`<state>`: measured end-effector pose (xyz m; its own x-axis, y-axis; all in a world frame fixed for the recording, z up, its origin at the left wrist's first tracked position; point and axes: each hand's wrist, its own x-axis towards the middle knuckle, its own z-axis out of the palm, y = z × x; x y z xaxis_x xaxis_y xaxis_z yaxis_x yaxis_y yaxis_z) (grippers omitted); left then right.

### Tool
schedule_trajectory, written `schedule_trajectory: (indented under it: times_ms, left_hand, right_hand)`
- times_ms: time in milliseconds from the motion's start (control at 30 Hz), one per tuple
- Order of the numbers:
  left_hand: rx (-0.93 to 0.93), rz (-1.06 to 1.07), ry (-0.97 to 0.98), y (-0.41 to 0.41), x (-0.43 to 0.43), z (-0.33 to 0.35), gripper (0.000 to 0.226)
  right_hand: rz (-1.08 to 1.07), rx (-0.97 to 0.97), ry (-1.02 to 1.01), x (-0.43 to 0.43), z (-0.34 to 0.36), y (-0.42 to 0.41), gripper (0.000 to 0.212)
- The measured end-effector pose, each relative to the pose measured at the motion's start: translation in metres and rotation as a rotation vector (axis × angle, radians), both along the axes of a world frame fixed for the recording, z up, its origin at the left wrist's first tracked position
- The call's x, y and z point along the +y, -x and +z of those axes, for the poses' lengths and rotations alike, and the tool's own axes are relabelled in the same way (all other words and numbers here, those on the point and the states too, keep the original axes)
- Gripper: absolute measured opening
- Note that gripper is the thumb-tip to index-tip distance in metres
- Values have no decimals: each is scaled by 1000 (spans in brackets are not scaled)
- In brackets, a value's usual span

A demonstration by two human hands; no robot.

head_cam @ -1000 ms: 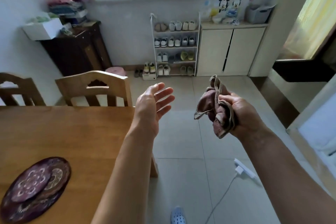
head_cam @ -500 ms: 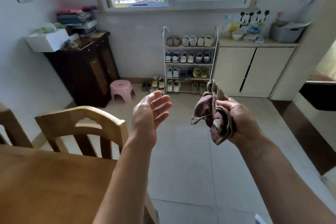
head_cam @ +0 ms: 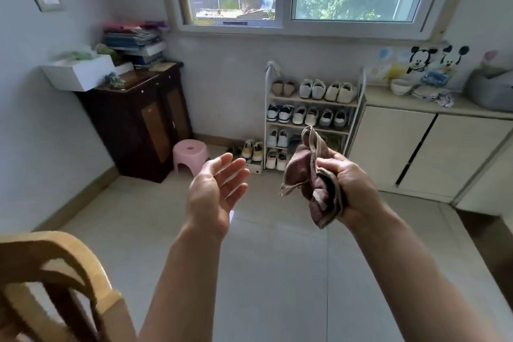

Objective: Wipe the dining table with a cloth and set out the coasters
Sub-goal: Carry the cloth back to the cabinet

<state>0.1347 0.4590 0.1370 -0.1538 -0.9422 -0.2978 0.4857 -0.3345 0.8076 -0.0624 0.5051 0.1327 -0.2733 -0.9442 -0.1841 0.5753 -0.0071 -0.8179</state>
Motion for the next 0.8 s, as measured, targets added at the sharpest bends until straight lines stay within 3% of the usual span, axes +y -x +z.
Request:
schedule_trajectory:
  times_ms: [400, 800]
  left_hand:
    - [-75, 248, 68, 4, -152, 5, 22]
    - [-33, 498, 42, -101, -380, 4, 23]
  right_hand:
    - [226, 58, -49, -202, -11, 7, 29]
    - [494, 15, -27, -477, 2, -113, 39]
